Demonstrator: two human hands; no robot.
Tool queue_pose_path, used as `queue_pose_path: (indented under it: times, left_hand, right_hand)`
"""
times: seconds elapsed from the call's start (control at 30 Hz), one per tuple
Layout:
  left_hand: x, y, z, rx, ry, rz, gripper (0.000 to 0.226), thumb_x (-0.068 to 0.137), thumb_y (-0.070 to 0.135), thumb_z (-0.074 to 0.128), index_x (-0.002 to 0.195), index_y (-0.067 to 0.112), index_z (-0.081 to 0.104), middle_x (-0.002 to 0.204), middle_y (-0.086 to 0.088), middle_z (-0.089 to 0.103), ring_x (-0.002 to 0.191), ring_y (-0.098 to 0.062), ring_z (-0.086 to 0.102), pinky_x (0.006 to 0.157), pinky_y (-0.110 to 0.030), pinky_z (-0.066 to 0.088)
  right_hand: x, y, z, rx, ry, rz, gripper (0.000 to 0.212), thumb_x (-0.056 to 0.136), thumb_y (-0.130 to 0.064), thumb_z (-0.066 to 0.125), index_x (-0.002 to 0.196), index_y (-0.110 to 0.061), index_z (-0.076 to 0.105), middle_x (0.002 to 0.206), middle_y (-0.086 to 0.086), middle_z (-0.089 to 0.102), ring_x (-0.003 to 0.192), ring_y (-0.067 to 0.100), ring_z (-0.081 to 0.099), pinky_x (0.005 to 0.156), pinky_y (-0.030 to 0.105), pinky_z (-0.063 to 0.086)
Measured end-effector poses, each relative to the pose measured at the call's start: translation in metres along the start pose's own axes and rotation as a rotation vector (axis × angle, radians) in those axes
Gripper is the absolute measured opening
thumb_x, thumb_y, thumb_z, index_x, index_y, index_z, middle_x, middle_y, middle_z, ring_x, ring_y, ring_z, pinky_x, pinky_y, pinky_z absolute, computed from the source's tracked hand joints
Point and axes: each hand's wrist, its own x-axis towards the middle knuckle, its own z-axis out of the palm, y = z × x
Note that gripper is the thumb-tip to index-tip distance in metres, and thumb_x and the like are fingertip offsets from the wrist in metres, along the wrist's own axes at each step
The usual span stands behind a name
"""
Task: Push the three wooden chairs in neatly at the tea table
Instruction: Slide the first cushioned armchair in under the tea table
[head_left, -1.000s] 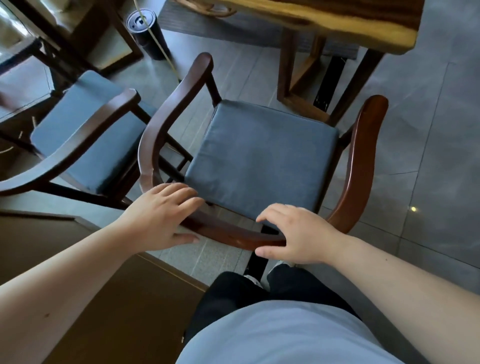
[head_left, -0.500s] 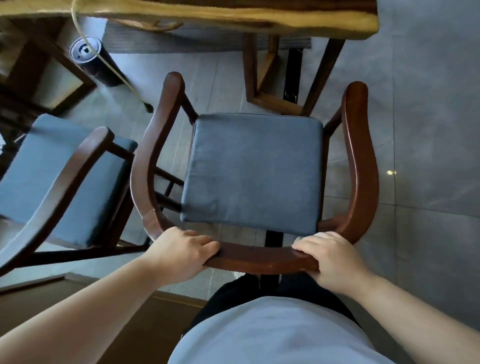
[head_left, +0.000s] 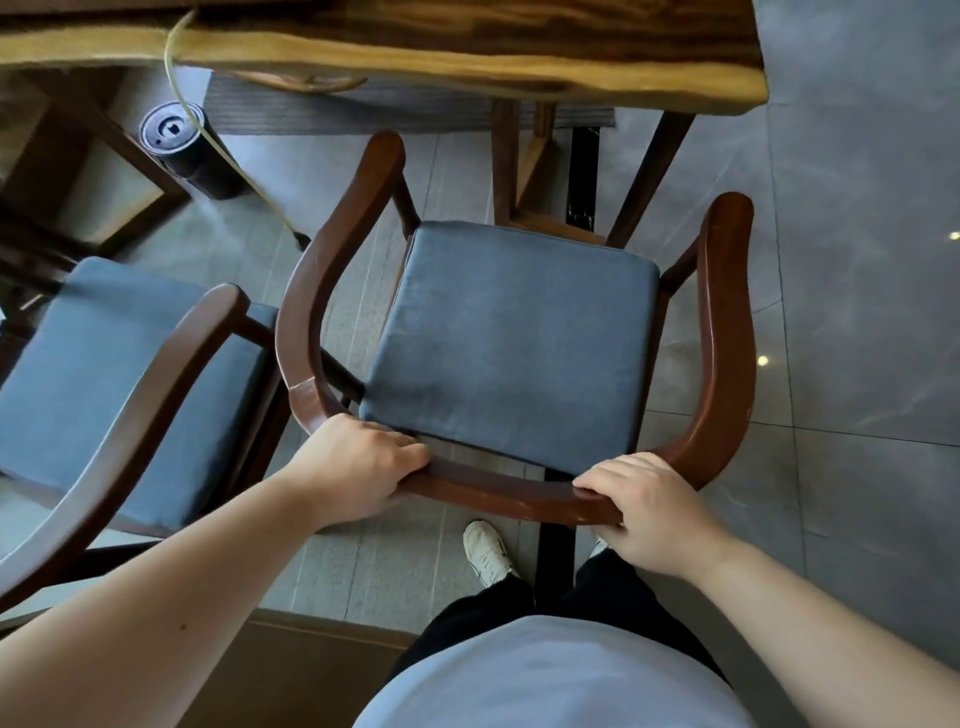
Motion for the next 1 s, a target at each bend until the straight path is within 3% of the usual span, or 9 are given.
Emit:
queue_pose_path:
  times: [0.13, 0.27, 0.4, 0.47, 0.57, 0.77, 1.0]
  left_hand:
    - [0.002, -0.001, -0.002, -0.007, -0.021, 0.003, 0.024, 0.079, 0.037, 0.05, 0.09, 0.025, 0.068, 0.073, 0.01, 0.067, 0.068, -0.016, 0.066, 0.052, -0.031, 0.053]
    - [0.004, 0.001, 0.0, -0.033, -0.072, -0.053, 0.023, 0.072, 0.034, 0.061, 0.093, 0.027, 0.066, 0.076, 0.012, 0.066, 0.07, -0.015, 0.063, 0.055, -0.033, 0.053]
    - [-0.001, -0.001, 0.009, -0.041, -0.061, -0.066, 0.023, 0.075, 0.03, 0.054, 0.094, 0.027, 0.067, 0.08, 0.012, 0.068, 0.073, -0.017, 0.065, 0.064, -0.035, 0.055]
    - [-0.003, 0.0, 0.013, -0.049, -0.038, -0.085, 0.024, 0.074, 0.029, 0.052, 0.092, 0.027, 0.066, 0.081, 0.011, 0.069, 0.075, -0.017, 0.066, 0.068, -0.035, 0.055]
    - [0.0, 0.008, 0.015, -0.07, 0.035, -0.106, 0.025, 0.072, 0.029, 0.047, 0.086, 0.025, 0.067, 0.077, 0.01, 0.069, 0.071, -0.018, 0.065, 0.065, -0.035, 0.054]
    - [0.036, 0.032, 0.011, -0.084, 0.14, -0.131, 0.017, 0.069, 0.032, 0.048, 0.074, 0.024, 0.062, 0.064, 0.01, 0.062, 0.058, -0.02, 0.059, 0.054, -0.032, 0.05]
    - [0.061, 0.04, 0.009, -0.083, 0.165, -0.188, 0.016, 0.072, 0.038, 0.054, 0.075, 0.024, 0.062, 0.066, 0.01, 0.064, 0.061, -0.021, 0.062, 0.055, -0.033, 0.052]
  right_hand:
    - [0.002, 0.019, -0.008, 0.06, -0.199, 0.043, 0.032, 0.078, -0.038, 0.063, 0.107, -0.026, 0.062, 0.101, -0.011, 0.066, 0.091, 0.013, 0.062, 0.083, 0.033, 0.049]
    - [0.012, 0.039, -0.023, -0.095, -0.468, 0.048, 0.038, 0.076, -0.04, 0.062, 0.113, -0.035, 0.054, 0.096, -0.013, 0.067, 0.087, 0.014, 0.064, 0.077, 0.036, 0.05]
    - [0.04, 0.042, -0.04, -0.096, -0.878, 0.061, 0.049, 0.069, -0.027, 0.065, 0.111, -0.039, 0.042, 0.094, -0.006, 0.062, 0.08, 0.017, 0.06, 0.069, 0.044, 0.054]
    - [0.049, 0.042, -0.044, -0.084, -0.971, 0.069, 0.05, 0.067, -0.023, 0.066, 0.109, -0.037, 0.041, 0.096, -0.003, 0.058, 0.081, 0.019, 0.058, 0.069, 0.047, 0.055]
    - [0.051, 0.046, -0.051, -0.099, -1.012, 0.089, 0.048, 0.069, -0.018, 0.066, 0.109, -0.032, 0.043, 0.098, -0.002, 0.057, 0.083, 0.019, 0.057, 0.071, 0.048, 0.055]
    - [0.056, 0.078, -0.091, -0.175, -0.975, 0.122, 0.055, 0.065, -0.014, 0.058, 0.109, -0.04, 0.037, 0.1, -0.003, 0.057, 0.087, 0.02, 0.057, 0.072, 0.049, 0.052]
    - [0.07, 0.101, -0.121, -0.249, -0.946, 0.091, 0.059, 0.066, -0.016, 0.065, 0.11, -0.037, 0.033, 0.08, 0.003, 0.059, 0.072, 0.024, 0.058, 0.063, 0.051, 0.052]
